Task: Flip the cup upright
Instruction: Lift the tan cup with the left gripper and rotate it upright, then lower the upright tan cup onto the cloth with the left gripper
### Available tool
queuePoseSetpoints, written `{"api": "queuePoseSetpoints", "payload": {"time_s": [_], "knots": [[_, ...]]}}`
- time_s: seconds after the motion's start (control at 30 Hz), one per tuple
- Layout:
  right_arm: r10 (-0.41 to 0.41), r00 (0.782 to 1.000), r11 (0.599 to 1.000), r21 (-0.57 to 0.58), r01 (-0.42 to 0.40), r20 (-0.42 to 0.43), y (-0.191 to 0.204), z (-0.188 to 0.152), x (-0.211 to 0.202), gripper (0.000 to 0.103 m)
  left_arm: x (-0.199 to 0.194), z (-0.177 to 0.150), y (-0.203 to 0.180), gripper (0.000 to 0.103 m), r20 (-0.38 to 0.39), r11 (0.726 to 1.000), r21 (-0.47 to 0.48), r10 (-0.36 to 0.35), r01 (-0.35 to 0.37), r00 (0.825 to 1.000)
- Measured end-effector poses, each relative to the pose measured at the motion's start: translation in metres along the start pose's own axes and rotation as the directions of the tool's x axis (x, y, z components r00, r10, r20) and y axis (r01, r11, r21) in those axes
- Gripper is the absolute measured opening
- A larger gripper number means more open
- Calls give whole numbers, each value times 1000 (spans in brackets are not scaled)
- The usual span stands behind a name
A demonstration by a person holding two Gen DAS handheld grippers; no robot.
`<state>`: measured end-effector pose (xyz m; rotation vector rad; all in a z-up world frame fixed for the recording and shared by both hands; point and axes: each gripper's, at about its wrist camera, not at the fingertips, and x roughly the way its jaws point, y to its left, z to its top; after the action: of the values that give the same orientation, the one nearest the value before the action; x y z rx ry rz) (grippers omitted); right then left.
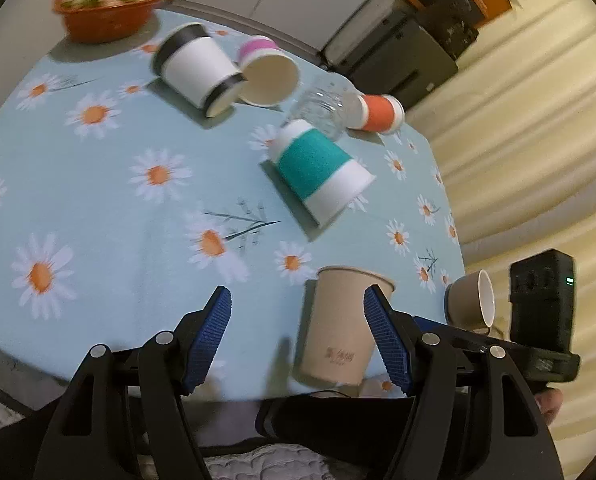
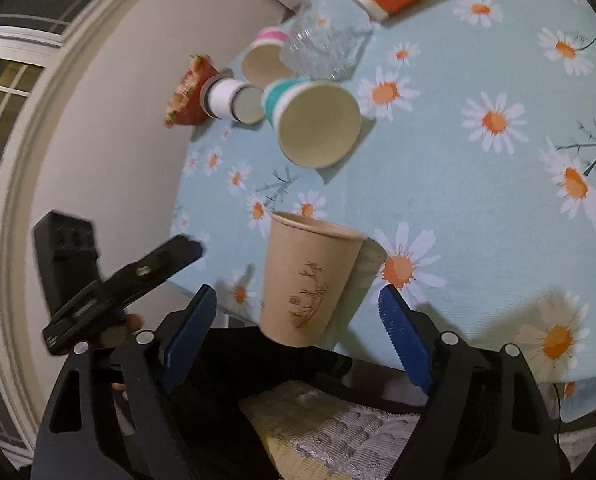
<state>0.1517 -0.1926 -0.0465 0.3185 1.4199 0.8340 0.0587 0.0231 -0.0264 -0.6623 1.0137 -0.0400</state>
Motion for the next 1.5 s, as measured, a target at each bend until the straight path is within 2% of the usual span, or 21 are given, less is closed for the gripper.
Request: {"api": "queuePoseSetpoints", "payload": {"time_s": [0.1,0.2,0.4,0.47,0.53,0.73,0.9,1.03,1.1,1.17,1.27,1.43,1.5], "knots": [[-42,999,998,48,43,-32,-1,2,14,76,-8,-9,13,67,18,1000,-19,-9,9,1000],[-50,997,993,104,56,-56,-1,5,25,70,-15,-20,25,67,36,999,-32,-17,18,999],[-112,992,988,101,118,-63,15,13,41,69,-18,-37,39,67,55,996,-58,-59,62,997],[-140,988,985,97,146,-70,19,16,46,66,-18,-40,42,67,57,995,-61,-76,79,996],[-151,986,982,101,158,-76,20,18,50,59,-18,-41,43,67,59,993,-64,-90,94,994],[-198,978,975,91,204,-69,27,18,52,57,-19,-41,47,67,69,989,-64,-126,130,990],[-215,976,975,60,216,-15,42,15,42,57,-23,-42,52,67,92,985,-69,-151,157,984],[-236,966,971,-22,239,108,63,7,26,57,-27,-43,57,67,117,983,-68,-161,170,980],[-248,950,962,-71,265,191,73,1,19,57,-28,-45,58,67,126,983,-66,-163,173,978],[-258,922,946,-117,301,289,81,-9,14,57,-30,-46,60,67,136,982,-65,-170,180,976],[-266,868,919,-162,360,419,89,-25,11,57,-35,-47,60,67,156,979,-57,-187,198,970],[-242,792,890,-197,412,560,92,-47,15,57,-41,-48,61,67,185,978,-41,-194,204,964],[-230,748,876,-203,437,622,93,-55,20,57,-43,-48,62,67,196,978,-34,-197,207,961]]}}
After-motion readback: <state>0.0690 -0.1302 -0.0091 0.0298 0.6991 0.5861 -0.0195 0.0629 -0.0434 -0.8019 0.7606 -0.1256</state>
